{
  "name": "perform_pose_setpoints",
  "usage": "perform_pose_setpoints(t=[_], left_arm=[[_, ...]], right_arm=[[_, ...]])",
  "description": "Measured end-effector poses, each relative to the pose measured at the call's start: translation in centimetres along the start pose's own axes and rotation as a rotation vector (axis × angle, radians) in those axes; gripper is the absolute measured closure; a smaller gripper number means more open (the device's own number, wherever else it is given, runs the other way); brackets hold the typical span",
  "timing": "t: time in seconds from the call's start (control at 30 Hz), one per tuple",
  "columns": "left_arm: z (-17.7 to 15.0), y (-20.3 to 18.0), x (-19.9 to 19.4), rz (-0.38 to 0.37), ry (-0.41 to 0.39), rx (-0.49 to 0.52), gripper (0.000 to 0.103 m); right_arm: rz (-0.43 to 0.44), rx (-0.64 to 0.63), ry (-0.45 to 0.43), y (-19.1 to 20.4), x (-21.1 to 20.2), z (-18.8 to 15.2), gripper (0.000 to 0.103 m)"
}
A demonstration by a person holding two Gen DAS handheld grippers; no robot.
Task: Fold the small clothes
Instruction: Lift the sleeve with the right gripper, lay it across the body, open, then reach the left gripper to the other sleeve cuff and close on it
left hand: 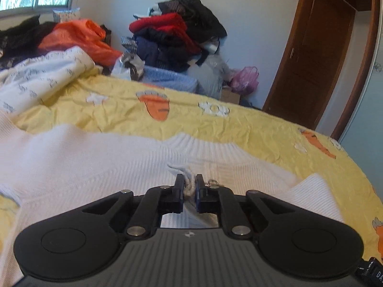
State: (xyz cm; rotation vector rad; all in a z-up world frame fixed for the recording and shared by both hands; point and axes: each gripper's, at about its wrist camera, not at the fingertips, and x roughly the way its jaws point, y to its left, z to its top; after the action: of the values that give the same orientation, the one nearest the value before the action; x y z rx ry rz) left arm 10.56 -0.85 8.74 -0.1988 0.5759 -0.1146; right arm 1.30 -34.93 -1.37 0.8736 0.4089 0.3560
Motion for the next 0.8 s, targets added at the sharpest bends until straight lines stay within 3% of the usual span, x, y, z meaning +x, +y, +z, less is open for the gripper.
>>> perform_pose_setpoints(t=[0.13, 0.33, 0.47, 0.63, 0.7, 0.8], left_arm=[[0.6, 3.4, -0.6, 0.082, -0.018, -0.003, 0.094], [-3.9, 7.6, 3.1, 0.176, 0.135, -0.047, 0.094], [-6.0, 7.8, 2.4, 0.165, 0.042, -0.026, 0.093], [-6.2, 9.8, 2.2, 0.082, 0.025, -0.158, 0.089], [-6.4, 10.4, 2.1, 0.052, 0.018, -0.199, 0.087], [-6.5, 10.9, 2.0, 0.025, 0.013, -0.231, 0.085]], right_arm=[[-0.002, -0.010, 0.004, 0.2, 0.1, 0.0, 0.029], [-0.007, -0.014, 0.006, 0.3, 0.2, 0.0, 0.028], [-0.022, -0.020, -0.005, 0.5, 0.1, -0.1, 0.028], [-0.054, -0.212, -0.095, 4.3, -0.4, 1.5, 0.028], [-0.119, -0.334, -0.058, 5.8, 1.9, 3.0, 0.019], [-0.283, -0.457, 0.048, 5.4, 7.2, 5.1, 0.021]])
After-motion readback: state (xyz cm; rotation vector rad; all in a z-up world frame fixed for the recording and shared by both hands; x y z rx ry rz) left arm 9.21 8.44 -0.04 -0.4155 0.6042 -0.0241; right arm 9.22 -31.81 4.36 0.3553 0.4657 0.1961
